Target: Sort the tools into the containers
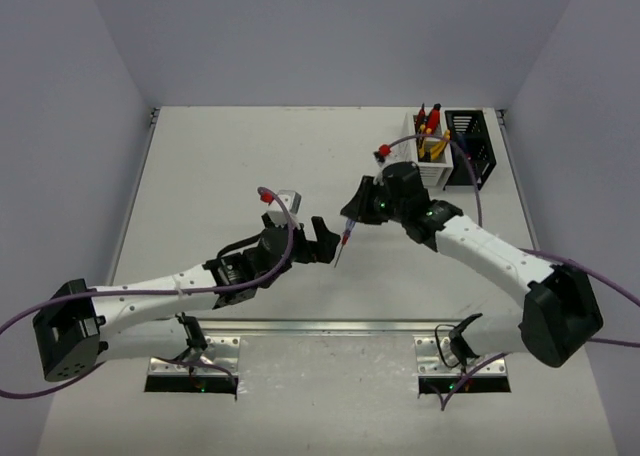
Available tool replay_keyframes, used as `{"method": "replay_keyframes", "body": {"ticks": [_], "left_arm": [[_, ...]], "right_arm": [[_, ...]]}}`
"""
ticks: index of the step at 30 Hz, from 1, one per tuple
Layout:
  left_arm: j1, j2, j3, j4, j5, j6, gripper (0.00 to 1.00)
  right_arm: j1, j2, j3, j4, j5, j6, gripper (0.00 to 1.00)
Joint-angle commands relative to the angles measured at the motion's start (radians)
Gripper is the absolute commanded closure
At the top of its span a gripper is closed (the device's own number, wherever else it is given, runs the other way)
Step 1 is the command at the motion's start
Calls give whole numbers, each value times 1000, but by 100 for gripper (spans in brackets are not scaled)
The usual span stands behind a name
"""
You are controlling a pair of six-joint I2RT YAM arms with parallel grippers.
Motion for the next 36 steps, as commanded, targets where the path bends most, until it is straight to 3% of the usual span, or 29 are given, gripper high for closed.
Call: {"method": "replay_keyframes", "body": {"ticks": [1, 3, 4, 6, 12, 15, 17, 20, 30, 33, 36], "left_arm": [[-8, -53, 164, -479, -124, -95, 0], [-8, -67, 215, -586, -110, -98, 0], [-8, -72, 265, -663, -63, -72, 0], [-8, -87, 344, -773, -17, -29, 0], [-8, -213, 361, -861, -69, 89, 0], [-8, -275, 306, -827, -147, 121, 0], [-8, -282, 291, -827, -140, 117, 0], [-8, -267, 279, -831, -129, 113, 0], [-8, -205, 278, -838, -128, 110, 0], [-9, -199, 280, -852, -154, 97, 0], [-8, -201, 277, -851, -155, 95, 0]], "right_arm": [[-176, -118, 200, -197, 471, -264, 100], [-228, -133, 250, -211, 602, -338, 100], [-273, -125, 277, -205, 739, -367, 100], [-348, -72, 350, -154, 837, -443, 100], [-443, 133, 576, -93, 951, -581, 100], [-445, 214, 590, 44, 1001, -665, 100], [-444, 226, 560, 145, 1009, -726, 100], [-448, 230, 472, 433, 997, -850, 100], [-486, 366, 515, 457, 930, -894, 100], [-487, 367, 469, 578, 936, -945, 100], [-491, 378, 484, 582, 932, -974, 100]]}}
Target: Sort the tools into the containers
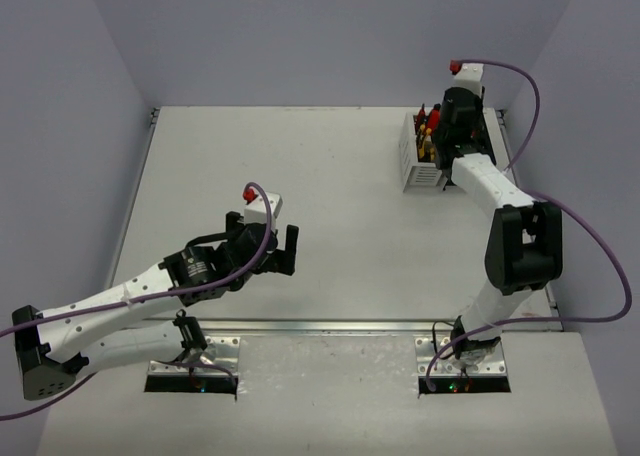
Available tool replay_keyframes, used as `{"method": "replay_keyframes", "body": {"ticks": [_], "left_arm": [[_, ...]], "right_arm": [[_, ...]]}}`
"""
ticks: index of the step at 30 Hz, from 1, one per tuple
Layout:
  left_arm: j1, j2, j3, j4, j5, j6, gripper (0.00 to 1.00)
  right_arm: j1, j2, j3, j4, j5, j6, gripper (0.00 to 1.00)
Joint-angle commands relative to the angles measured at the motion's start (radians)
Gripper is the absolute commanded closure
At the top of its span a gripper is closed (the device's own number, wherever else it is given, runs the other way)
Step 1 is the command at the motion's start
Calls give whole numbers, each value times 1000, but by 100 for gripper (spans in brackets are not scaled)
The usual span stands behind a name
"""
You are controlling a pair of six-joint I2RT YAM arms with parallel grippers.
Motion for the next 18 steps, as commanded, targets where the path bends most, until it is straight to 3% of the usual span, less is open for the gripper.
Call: {"method": "replay_keyframes", "body": {"ticks": [1, 4, 5, 8, 18], "left_arm": [[-8, -7, 7, 12, -28, -8, 0], [-8, -3, 8, 12, -28, -8, 0], [-8, -2, 8, 12, -28, -8, 0], [-8, 0, 8, 11, -31, -8, 0], [-8, -7, 8, 11, -31, -8, 0]], "right_arm": [[-7, -11, 23, 159, 4, -66, 100], [-10, -9, 24, 161, -9, -94, 95], [-11, -14, 16, 161, -13, -91, 88], [-10, -28, -3, 160, -23, -80, 77], [-10, -22, 36, 88, -22, -81, 66]]}}
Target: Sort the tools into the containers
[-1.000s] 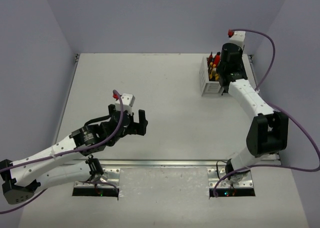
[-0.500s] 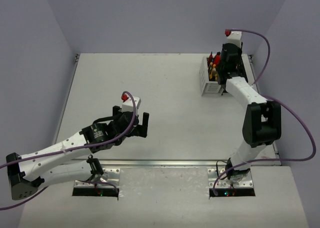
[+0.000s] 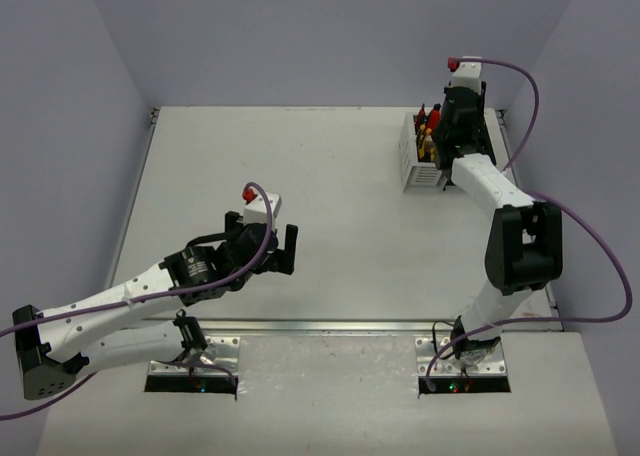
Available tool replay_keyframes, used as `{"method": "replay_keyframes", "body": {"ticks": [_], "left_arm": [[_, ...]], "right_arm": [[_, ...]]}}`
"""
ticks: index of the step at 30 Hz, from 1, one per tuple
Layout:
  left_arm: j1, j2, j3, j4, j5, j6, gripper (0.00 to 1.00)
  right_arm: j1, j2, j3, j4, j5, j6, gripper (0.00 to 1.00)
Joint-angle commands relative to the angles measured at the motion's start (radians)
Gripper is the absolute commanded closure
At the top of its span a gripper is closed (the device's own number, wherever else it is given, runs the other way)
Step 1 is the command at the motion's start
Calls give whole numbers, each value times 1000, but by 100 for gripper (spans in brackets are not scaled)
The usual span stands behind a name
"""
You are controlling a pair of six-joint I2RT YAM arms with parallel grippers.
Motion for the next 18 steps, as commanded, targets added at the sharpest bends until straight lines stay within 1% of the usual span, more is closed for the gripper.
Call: {"method": "replay_keyframes", "body": {"ticks": [1, 8, 11, 13, 16, 18], "left_arm": [[-8, -12, 8, 15, -15, -6, 0], [-8, -21, 7, 16, -17, -6, 0], [-8, -16, 7, 17, -16, -6, 0], [-8, -8, 11, 13, -26, -6, 0], [-7, -5, 30, -18, -85, -39, 0], [-1, -3, 48, -37, -148, -69, 0]], "right_arm": [[-6, -22, 40, 9, 5, -9, 62], [-5, -27, 66, -63, 8, 28, 44], [-5, -28, 120, -205, 4, 94, 31], [-5, -47, 141, -282, -5, 148, 24], [9, -132, 121, -365, -47, 230, 16], [27, -212, 100, -439, -87, 276, 5]]}}
